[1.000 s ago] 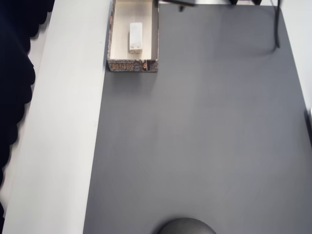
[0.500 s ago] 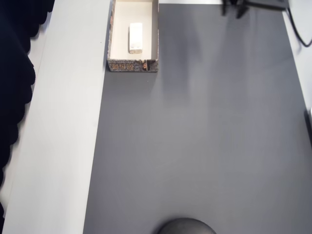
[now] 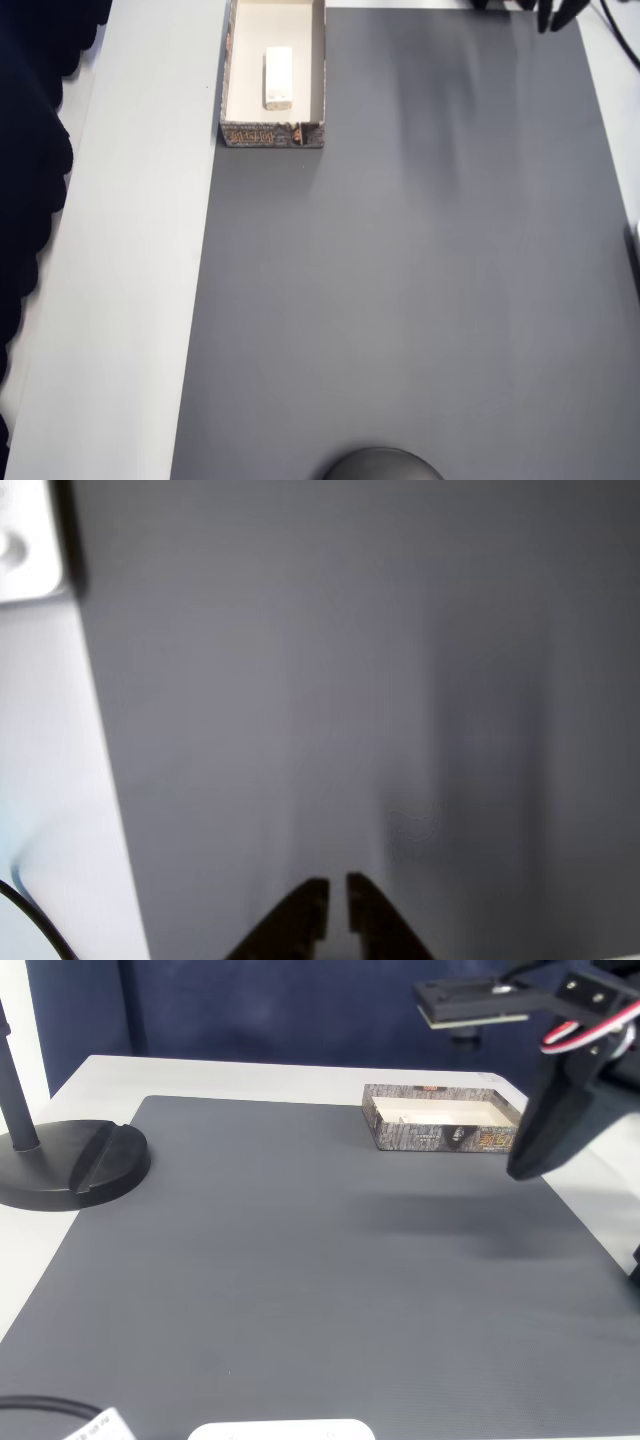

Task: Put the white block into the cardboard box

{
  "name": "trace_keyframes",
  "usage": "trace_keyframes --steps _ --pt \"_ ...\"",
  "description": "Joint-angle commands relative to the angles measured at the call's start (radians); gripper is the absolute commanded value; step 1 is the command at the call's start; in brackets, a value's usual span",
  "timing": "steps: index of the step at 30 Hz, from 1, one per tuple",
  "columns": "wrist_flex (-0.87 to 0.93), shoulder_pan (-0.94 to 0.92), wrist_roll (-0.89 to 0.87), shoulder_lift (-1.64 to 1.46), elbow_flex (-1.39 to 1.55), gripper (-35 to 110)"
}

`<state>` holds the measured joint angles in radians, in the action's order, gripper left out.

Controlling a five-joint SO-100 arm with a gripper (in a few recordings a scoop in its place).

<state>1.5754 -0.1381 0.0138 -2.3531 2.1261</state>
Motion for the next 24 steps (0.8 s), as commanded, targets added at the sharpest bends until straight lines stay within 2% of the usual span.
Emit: trace_keyframes --steps 1,7,17,24 --pt "-0.087 0.063 0.054 -0.186 0.144 -2" --pt "-0.192 0.072 -0.074 -0.373 0.351 -2" --pt "-0.232 0.086 -0.038 -0.675 0.621 -2" --pt "-0.242 0.028 -0.091 -0.764 0.706 -2"
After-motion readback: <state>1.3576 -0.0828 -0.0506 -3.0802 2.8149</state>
